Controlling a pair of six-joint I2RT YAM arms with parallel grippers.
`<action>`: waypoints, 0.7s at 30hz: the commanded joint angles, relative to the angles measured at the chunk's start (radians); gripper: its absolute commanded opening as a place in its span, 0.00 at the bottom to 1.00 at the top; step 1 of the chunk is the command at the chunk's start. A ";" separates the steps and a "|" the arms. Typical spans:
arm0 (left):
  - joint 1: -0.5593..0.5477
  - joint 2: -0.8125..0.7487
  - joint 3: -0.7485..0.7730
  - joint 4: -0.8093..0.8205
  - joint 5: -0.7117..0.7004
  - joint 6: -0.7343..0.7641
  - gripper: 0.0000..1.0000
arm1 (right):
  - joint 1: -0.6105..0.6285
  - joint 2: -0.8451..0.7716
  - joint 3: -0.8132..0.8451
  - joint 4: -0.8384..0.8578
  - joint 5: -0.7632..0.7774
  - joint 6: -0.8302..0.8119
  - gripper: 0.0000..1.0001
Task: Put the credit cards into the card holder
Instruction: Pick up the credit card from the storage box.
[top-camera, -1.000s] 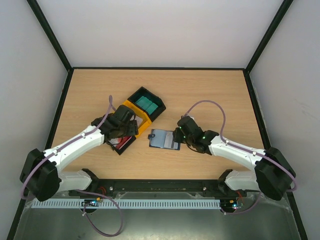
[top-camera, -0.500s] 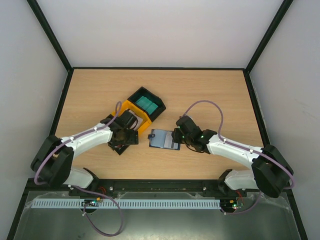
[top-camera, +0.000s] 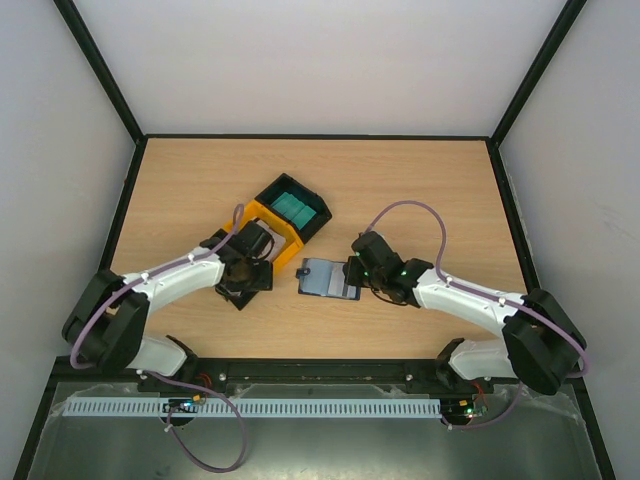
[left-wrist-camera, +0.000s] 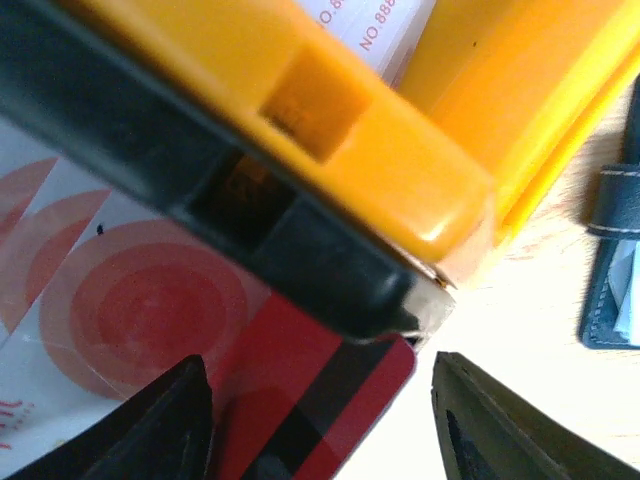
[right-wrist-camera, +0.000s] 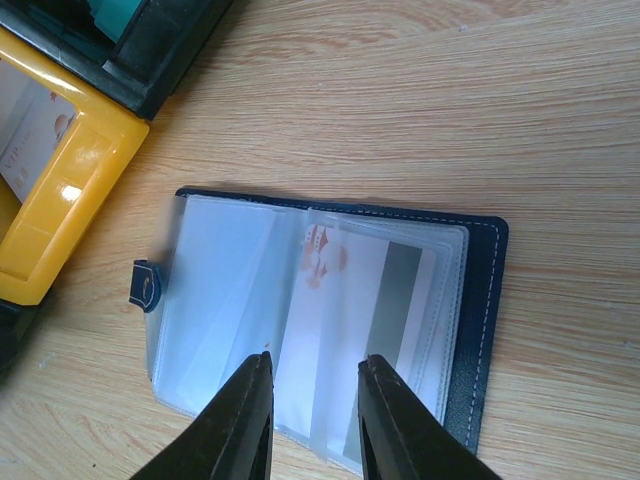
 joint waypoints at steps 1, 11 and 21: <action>0.004 -0.045 -0.018 -0.028 0.003 0.010 0.57 | -0.005 0.018 0.035 -0.015 0.003 0.012 0.24; 0.009 -0.060 -0.014 -0.040 -0.014 -0.001 0.45 | -0.004 0.019 0.048 -0.016 0.001 0.012 0.24; 0.011 -0.092 -0.014 -0.065 -0.028 -0.015 0.44 | -0.004 0.015 0.039 -0.011 -0.004 0.013 0.24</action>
